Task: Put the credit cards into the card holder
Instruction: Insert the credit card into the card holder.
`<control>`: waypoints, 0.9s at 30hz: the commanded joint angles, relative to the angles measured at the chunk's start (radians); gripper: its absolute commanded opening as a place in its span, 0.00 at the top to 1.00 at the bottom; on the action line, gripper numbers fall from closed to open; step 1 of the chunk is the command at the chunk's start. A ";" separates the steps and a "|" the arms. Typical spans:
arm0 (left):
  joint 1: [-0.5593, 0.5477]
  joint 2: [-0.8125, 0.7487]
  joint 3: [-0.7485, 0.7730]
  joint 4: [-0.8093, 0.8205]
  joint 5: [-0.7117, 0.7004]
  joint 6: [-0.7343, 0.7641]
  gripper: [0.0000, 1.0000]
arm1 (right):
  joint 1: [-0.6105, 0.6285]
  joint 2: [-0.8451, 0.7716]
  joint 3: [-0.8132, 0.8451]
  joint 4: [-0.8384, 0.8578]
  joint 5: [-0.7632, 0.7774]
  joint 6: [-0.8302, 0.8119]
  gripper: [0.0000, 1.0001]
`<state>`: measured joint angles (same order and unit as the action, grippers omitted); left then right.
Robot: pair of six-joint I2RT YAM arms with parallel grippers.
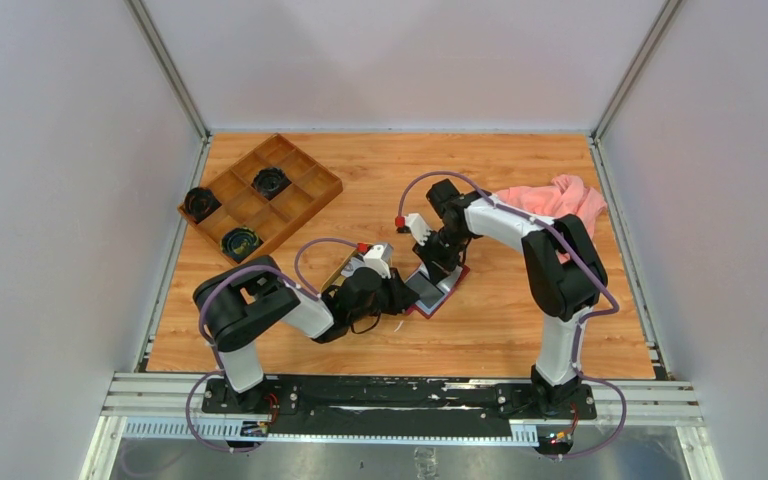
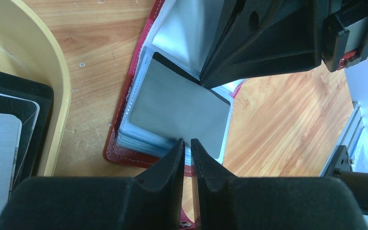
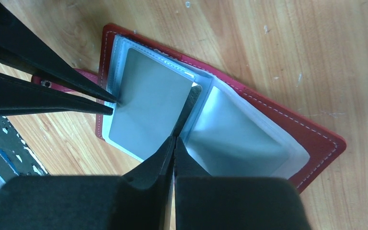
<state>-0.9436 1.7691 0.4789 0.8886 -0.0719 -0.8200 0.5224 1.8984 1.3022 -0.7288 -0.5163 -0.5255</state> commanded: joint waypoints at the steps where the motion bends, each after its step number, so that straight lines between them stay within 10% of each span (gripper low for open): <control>1: 0.005 0.000 -0.002 -0.054 -0.035 0.019 0.82 | 0.014 0.024 0.011 -0.063 -0.102 -0.013 0.96; 27: 0.005 0.003 0.004 -0.056 -0.028 0.027 0.82 | 0.049 0.019 0.006 0.078 0.110 0.060 0.96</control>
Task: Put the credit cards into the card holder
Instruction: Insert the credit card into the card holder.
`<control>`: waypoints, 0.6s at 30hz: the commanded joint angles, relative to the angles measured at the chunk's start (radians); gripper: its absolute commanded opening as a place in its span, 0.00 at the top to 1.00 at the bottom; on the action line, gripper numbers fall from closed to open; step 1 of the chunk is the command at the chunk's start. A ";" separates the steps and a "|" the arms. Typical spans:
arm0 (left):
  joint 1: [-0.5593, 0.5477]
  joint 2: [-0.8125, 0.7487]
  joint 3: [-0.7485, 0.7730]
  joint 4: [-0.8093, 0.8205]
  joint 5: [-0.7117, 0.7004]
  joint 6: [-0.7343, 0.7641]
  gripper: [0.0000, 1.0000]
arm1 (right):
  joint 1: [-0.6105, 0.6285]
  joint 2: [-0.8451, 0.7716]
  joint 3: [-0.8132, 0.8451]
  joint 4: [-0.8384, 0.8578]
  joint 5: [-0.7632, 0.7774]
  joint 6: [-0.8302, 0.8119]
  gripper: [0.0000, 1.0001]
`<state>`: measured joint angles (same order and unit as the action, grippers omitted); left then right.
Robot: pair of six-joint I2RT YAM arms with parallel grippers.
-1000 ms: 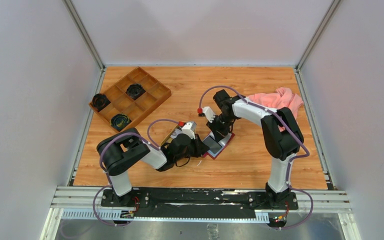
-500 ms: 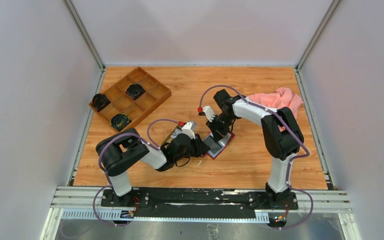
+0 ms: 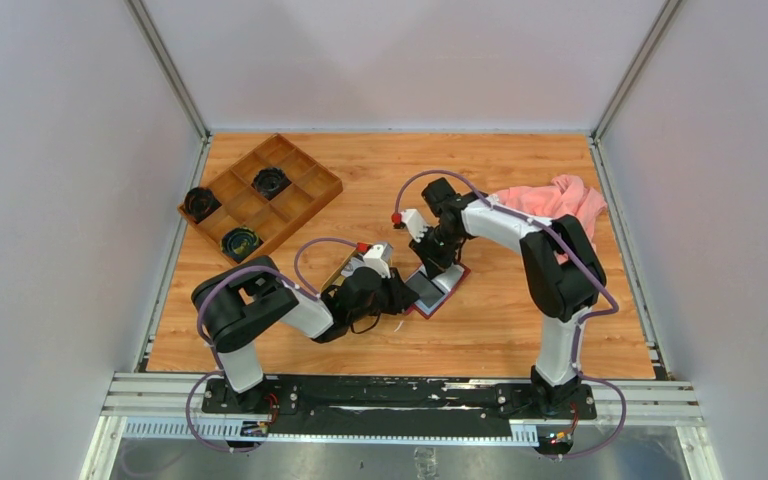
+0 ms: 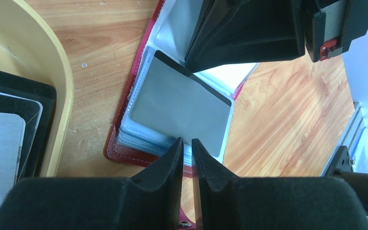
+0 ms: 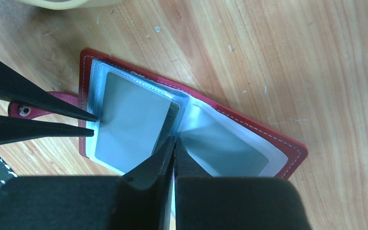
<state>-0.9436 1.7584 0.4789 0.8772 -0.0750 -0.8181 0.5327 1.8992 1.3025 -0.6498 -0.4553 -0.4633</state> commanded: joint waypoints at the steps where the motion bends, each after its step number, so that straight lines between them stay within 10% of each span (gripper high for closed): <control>1: 0.005 0.014 0.004 -0.044 -0.025 0.025 0.82 | 0.047 0.020 0.005 -0.003 0.045 -0.007 0.96; 18: 0.005 0.008 0.014 -0.044 -0.019 0.040 0.75 | 0.074 0.017 0.013 -0.088 -0.141 -0.088 0.96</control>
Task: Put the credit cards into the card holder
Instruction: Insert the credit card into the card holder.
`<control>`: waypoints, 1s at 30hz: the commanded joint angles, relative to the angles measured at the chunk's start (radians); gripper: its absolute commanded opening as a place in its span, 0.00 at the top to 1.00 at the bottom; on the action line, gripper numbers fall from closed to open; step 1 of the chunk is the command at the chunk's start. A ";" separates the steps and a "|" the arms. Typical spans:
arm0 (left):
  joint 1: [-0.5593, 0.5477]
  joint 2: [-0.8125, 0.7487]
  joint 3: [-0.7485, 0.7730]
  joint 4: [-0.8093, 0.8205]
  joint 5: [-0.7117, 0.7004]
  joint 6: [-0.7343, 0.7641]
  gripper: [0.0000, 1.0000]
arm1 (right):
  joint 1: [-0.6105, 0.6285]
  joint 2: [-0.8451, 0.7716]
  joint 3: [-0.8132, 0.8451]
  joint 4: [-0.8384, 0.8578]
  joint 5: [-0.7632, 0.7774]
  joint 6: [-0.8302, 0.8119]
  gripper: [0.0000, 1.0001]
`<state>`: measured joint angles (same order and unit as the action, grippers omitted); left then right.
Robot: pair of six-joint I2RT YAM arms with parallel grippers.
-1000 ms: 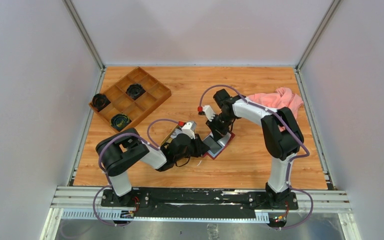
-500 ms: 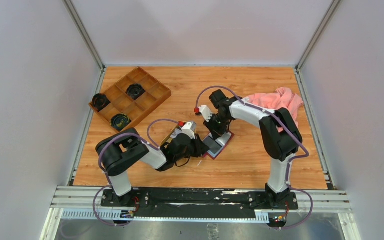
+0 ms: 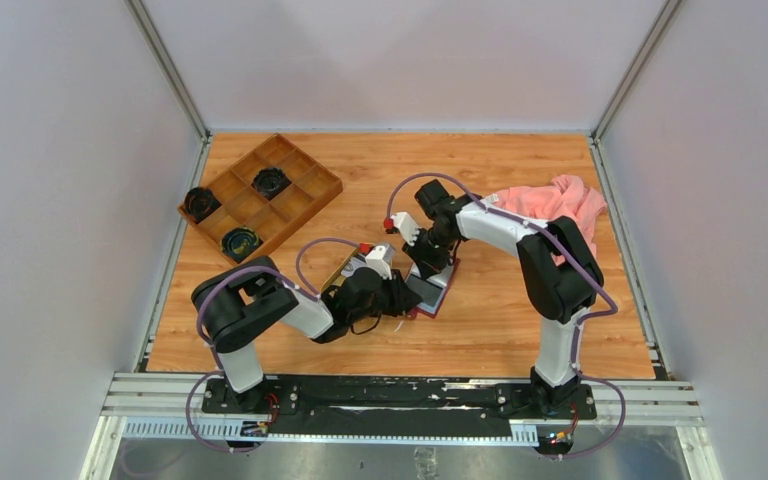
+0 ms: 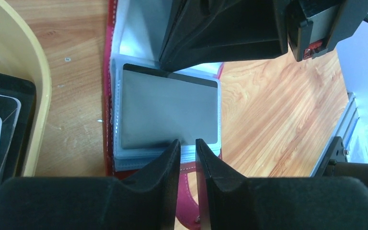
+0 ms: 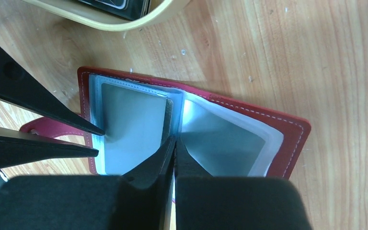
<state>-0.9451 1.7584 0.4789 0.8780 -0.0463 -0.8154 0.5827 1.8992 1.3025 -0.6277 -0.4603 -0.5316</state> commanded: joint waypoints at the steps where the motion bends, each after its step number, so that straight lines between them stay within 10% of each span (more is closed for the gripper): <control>1: 0.006 0.002 0.015 -0.046 -0.046 0.039 0.73 | 0.019 0.014 0.013 -0.111 -0.128 -0.018 0.96; 21: 0.005 -0.357 -0.033 -0.153 0.022 0.145 0.66 | -0.072 -0.204 -0.053 -0.079 -0.150 -0.089 0.80; 30: 0.002 -0.713 -0.135 -0.294 -0.151 0.309 0.54 | -0.145 -0.152 -0.046 -0.029 -0.025 -0.009 0.50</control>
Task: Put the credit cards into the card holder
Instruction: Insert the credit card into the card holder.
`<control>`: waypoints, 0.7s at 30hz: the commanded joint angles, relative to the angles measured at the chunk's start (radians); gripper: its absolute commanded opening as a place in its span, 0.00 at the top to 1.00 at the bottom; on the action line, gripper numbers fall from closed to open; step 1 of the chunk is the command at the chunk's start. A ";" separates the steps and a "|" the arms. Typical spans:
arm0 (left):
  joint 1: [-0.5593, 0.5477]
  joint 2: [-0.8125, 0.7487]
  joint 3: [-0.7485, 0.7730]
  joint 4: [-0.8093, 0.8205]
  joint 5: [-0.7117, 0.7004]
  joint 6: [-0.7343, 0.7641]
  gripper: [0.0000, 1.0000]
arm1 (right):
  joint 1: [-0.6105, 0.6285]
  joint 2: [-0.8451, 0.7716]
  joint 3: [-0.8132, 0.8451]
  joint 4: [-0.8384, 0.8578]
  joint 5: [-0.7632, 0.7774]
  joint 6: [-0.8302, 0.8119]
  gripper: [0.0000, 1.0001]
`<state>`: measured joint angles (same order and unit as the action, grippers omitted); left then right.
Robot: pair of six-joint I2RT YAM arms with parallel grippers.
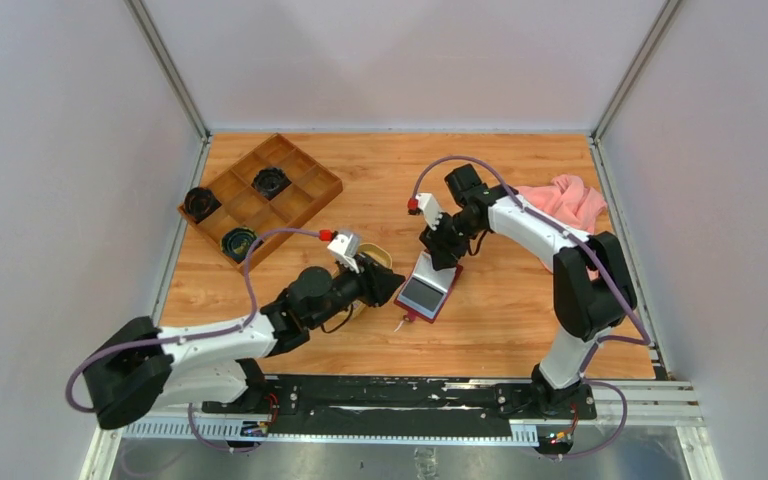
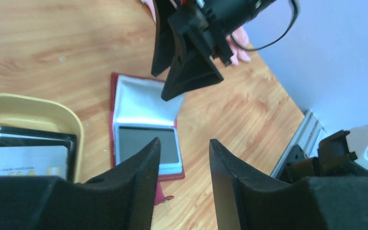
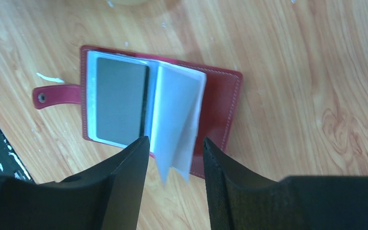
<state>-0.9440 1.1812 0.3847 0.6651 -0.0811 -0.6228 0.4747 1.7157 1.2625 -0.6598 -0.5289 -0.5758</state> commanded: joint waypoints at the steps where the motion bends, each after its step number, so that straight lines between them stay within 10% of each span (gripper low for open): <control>1: 0.001 -0.179 -0.058 -0.082 -0.143 0.130 0.44 | -0.043 0.037 -0.005 0.003 0.037 0.039 0.49; 6: 0.017 -0.351 -0.163 -0.079 -0.237 0.085 0.00 | -0.052 0.074 0.005 -0.008 -0.015 0.048 0.50; 15: 0.021 -0.225 -0.108 -0.077 -0.052 -0.178 0.21 | -0.085 0.109 0.017 -0.013 -0.041 0.141 0.95; 21: -0.031 -0.017 0.001 -0.028 -0.052 -0.249 0.34 | -0.248 0.038 -0.094 0.105 -0.130 0.352 1.00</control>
<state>-0.9504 1.0851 0.3271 0.5877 -0.1413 -0.7929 0.3378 1.8103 1.2388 -0.6132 -0.5838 -0.3832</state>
